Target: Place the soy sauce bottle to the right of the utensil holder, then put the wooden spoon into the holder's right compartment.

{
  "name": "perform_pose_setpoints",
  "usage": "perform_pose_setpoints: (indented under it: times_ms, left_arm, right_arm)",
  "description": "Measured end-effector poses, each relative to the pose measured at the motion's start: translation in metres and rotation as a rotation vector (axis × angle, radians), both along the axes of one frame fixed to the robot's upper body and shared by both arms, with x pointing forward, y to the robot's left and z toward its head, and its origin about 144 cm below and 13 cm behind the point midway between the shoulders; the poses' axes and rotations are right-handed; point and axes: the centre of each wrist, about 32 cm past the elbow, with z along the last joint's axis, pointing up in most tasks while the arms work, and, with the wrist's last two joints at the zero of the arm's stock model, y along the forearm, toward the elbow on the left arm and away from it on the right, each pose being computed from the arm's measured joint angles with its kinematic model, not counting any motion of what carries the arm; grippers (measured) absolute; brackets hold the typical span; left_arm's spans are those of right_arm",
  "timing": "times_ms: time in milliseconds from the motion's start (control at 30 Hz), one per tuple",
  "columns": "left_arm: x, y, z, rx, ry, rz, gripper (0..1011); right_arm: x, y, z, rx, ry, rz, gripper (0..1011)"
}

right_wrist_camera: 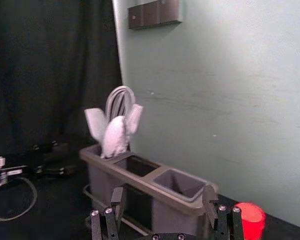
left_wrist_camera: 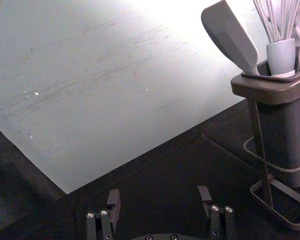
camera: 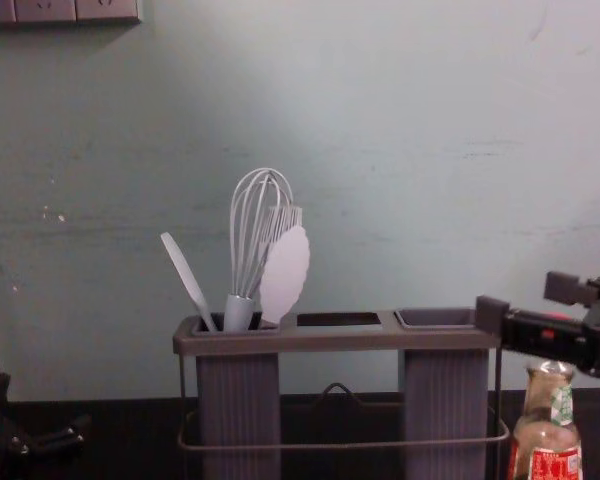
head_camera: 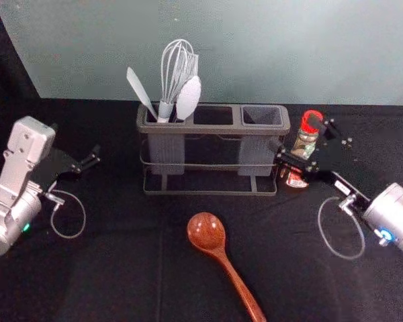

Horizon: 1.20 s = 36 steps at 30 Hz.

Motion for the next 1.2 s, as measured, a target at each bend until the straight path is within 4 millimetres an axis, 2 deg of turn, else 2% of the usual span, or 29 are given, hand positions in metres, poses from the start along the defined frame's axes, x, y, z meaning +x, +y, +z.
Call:
perform_pose_setpoints:
  times_ms: [400,700,967,1200]
  left_arm:
    - [0.000,0.000,0.000,0.000,0.000,0.000,1011]
    - [0.000,0.000,0.000,0.000,0.000,0.000,1011]
    - [0.000,0.000,0.000,0.000,0.000,0.000,1011]
    - [0.000,0.000,0.000,0.000,0.000,0.000,1011]
  right_arm:
    - [-0.020,0.019,-0.006,-0.045,0.080,0.051,1003]
    - [-0.036,0.043,-0.016,-0.118,0.150,0.016,1002]
    - [-0.043,0.060,-0.022,-0.145,0.168,-0.019,1002]
    - [-0.044,0.066,-0.025,-0.134,0.177,-0.018,1003]
